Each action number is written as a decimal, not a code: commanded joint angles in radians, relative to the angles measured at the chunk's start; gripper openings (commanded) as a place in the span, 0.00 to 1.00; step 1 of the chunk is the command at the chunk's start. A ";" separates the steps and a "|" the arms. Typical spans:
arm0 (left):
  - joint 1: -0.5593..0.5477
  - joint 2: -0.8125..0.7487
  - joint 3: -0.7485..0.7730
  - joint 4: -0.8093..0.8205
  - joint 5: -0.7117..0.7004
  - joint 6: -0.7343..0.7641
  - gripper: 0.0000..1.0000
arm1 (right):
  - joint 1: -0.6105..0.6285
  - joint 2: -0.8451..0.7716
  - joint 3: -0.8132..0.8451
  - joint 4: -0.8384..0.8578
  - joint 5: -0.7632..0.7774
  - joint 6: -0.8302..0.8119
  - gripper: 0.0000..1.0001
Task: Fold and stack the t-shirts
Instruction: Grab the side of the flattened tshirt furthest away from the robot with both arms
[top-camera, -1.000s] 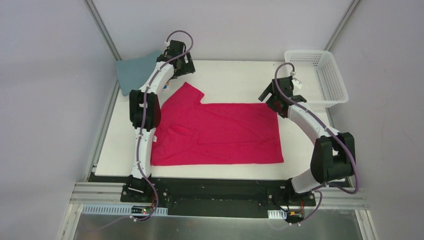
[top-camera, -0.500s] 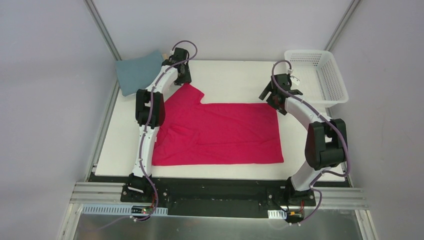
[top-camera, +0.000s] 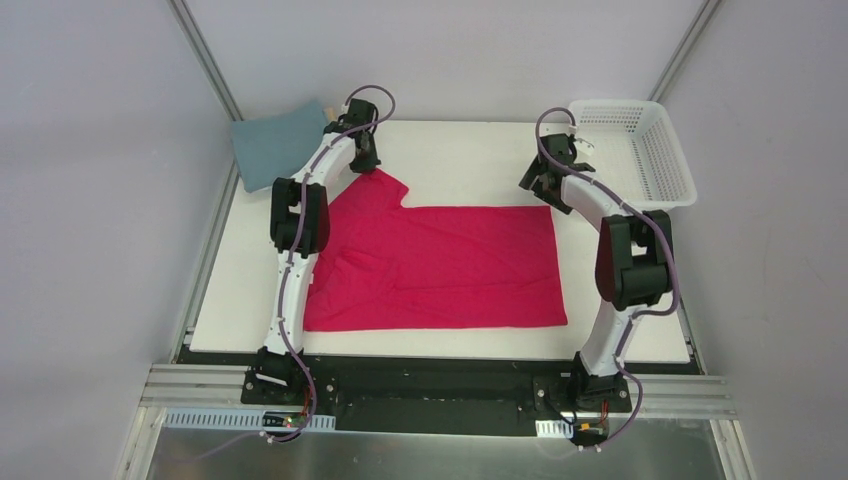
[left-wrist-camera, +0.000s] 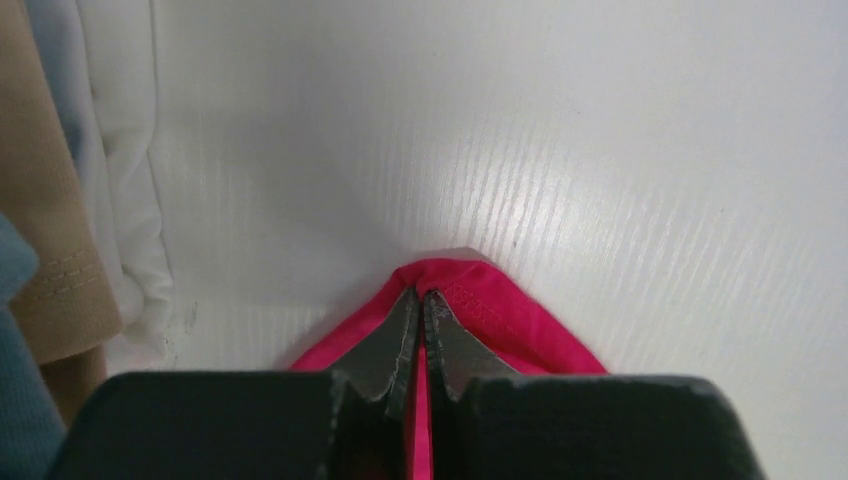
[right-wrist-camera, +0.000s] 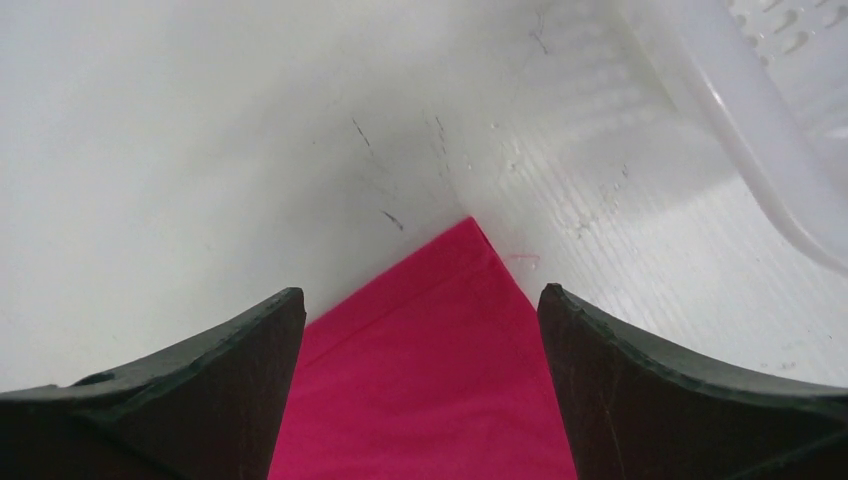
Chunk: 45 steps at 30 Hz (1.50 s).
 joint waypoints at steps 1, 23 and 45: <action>-0.015 -0.117 -0.049 -0.013 0.013 -0.012 0.00 | -0.006 0.079 0.095 0.011 0.042 -0.031 0.87; -0.028 -0.364 -0.326 0.007 0.006 -0.076 0.00 | -0.024 0.263 0.261 -0.273 0.041 0.078 0.64; -0.045 -0.580 -0.575 0.068 0.035 -0.106 0.00 | -0.014 0.206 0.263 -0.273 0.018 0.026 0.08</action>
